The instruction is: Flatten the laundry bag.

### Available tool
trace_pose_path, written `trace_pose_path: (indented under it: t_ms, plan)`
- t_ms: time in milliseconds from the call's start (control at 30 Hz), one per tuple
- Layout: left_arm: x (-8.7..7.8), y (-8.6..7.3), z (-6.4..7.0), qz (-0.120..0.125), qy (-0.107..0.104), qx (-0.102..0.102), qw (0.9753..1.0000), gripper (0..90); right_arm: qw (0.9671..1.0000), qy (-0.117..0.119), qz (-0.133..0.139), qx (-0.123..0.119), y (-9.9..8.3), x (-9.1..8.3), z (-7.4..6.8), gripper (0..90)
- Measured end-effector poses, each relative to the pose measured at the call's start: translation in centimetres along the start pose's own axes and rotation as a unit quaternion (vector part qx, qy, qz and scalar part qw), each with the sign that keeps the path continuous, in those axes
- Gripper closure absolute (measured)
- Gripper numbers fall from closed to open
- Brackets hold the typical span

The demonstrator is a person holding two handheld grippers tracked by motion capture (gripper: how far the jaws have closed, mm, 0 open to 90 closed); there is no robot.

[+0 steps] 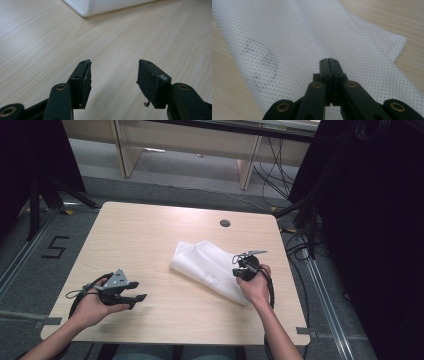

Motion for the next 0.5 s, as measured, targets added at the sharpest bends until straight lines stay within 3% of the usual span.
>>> trace_pose_path:
  t_ms: [33,67,267,300,400,500]
  plan:
    - [-0.1,0.0,-0.2,-0.005,-0.001,0.015,0.9999,44.0,1.0,-0.002,-0.004,0.002,0.1,0.3,-0.2,90.0]
    - [0.0,0.0,-0.1,-0.003,0.0,0.002,1.0,44.0,1.0,-0.006,0.0,-0.005,0.4,0.8,-0.2,90.0]
    - [0.0,0.1,-0.1,-0.003,-0.002,0.016,0.9999,43.8,0.9999,-0.001,-0.016,-0.005,1.7,2.7,-1.9,90.0]
    - [0.1,0.1,0.1,0.007,-0.003,0.007,0.9999,43.8,0.9998,-0.002,-0.02,-0.01,1.9,3.0,-2.1,90.0]
    - [0.1,0.1,0.0,0.002,-0.004,0.011,0.9999,43.8,0.9996,-0.005,-0.026,-0.012,2.2,3.9,-2.7,90.0]
    - [0.3,0.1,0.2,0.008,-0.004,-0.002,1.0,43.8,0.999,0.003,-0.041,-0.018,1.9,4.9,-3.1,90.0]
Point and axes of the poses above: each handheld gripper's, and its own axes: x roughly forward along the jaws, y roughly out of its top, z roughly to its right, the point moved 4 cm from there along x, roughly forward along the jaws, and after that the axes turned 6 degrees about x, right-handed, at the moved point
